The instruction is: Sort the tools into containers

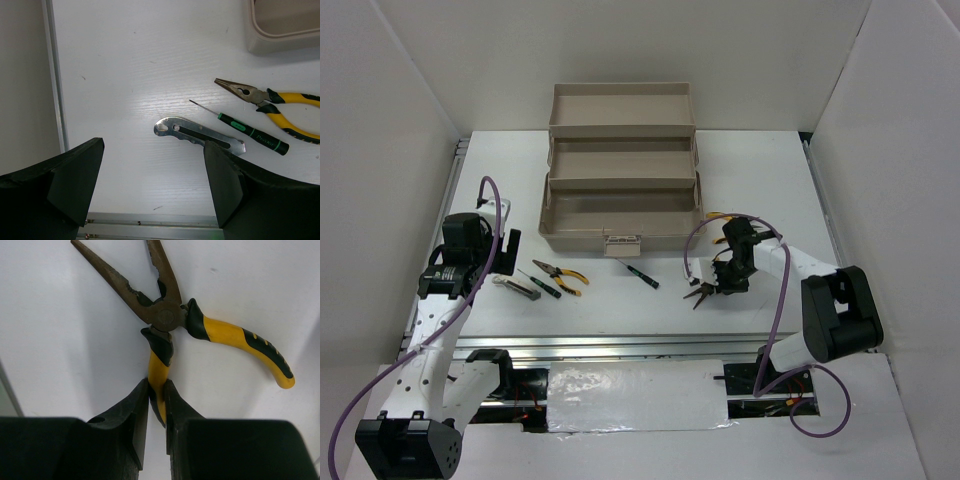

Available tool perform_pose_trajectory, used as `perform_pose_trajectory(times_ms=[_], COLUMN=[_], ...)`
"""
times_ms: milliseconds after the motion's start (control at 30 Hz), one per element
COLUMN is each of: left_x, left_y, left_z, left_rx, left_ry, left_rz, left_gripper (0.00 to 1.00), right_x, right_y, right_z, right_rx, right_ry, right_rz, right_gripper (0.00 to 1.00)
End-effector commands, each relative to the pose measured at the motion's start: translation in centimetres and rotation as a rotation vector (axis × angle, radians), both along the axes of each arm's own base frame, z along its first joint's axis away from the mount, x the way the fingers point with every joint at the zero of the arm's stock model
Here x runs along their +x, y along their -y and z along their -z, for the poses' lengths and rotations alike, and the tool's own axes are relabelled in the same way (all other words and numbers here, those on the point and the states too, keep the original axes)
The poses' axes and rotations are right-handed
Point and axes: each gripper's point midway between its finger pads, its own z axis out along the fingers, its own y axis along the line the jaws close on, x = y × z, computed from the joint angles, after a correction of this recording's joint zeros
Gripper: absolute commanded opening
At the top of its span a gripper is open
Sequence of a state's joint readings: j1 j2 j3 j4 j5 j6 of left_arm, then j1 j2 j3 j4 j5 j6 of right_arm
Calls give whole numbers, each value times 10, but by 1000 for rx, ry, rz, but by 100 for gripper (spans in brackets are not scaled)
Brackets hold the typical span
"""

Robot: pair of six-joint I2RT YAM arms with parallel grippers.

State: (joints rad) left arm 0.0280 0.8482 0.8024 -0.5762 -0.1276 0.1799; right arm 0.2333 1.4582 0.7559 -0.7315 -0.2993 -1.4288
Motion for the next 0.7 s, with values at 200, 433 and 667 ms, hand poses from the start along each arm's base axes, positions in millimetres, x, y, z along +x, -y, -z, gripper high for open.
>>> perform_pose_trajectory(times_ms=[200,433,667], left_x=[1,1,1], left_y=[2,2,3], left_z=[-11,-12,-10], left_rx=[-2,-4,-7], left_ry=[49,56,48], left_rz=[12,16,22], left_gripper=[95,95,94], right_x=[-45,-84,-95], right_y=[-18,-61,-134], right_z=[-34,-105,-214], right_rx=[44,240,573], right_ry=[-64,-101,-60], right_rz=[17,0,27], right_gripper=[0,0,0])
